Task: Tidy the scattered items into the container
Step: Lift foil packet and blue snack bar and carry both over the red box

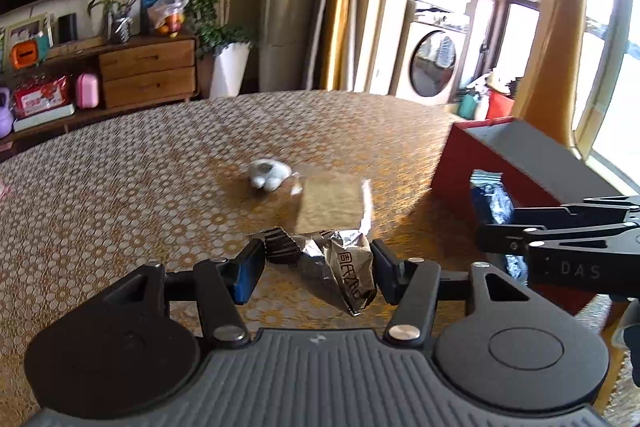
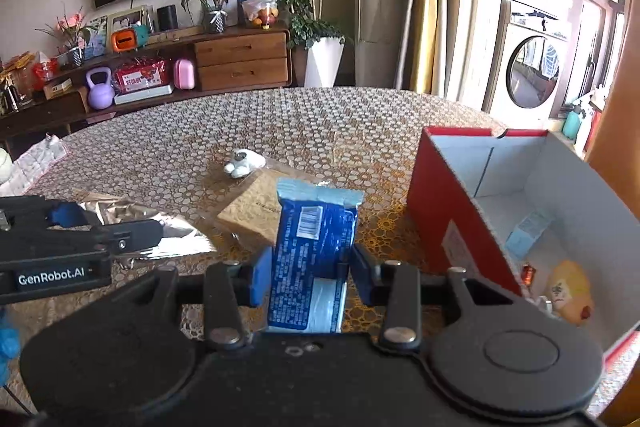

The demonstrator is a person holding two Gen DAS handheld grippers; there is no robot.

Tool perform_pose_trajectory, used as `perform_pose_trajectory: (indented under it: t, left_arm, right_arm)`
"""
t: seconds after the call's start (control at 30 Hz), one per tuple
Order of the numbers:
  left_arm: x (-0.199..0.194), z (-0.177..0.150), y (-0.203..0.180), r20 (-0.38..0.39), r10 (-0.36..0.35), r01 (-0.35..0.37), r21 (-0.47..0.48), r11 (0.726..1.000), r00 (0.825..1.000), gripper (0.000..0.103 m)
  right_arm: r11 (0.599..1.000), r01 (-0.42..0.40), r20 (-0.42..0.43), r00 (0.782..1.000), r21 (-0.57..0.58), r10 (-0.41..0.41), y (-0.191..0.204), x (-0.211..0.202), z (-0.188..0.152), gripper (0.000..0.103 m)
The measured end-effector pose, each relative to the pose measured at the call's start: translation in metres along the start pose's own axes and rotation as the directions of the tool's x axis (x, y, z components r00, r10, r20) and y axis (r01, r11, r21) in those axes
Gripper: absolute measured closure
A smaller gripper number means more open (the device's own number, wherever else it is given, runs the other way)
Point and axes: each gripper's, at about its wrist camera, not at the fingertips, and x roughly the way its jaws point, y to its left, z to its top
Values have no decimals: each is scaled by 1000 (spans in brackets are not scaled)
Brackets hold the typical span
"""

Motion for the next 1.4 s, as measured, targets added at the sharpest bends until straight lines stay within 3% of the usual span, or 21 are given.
perform_pose_trajectory:
  t: [0.37, 0.9, 1.07, 1.4]
  left_arm:
    - [-23, 25, -52, 54, -116, 112, 62, 992, 992, 46]
    - [-17, 55, -154, 73, -295, 275, 207, 939, 953, 46]
    - [-9, 56, -181, 79, -320, 293, 244, 924, 944, 46]
    - [34, 57, -209, 58, -295, 267, 287, 920, 954, 46]
  right_arm:
    - [999, 43, 47, 998, 15, -44, -33, -49, 2, 0]
    - [985, 161, 74, 984, 55, -165, -100, -78, -8, 0]
    - [977, 200, 70, 976, 71, -204, -122, -80, -12, 0]
    - [966, 247, 65, 966, 82, -252, -165, -60, -17, 0]
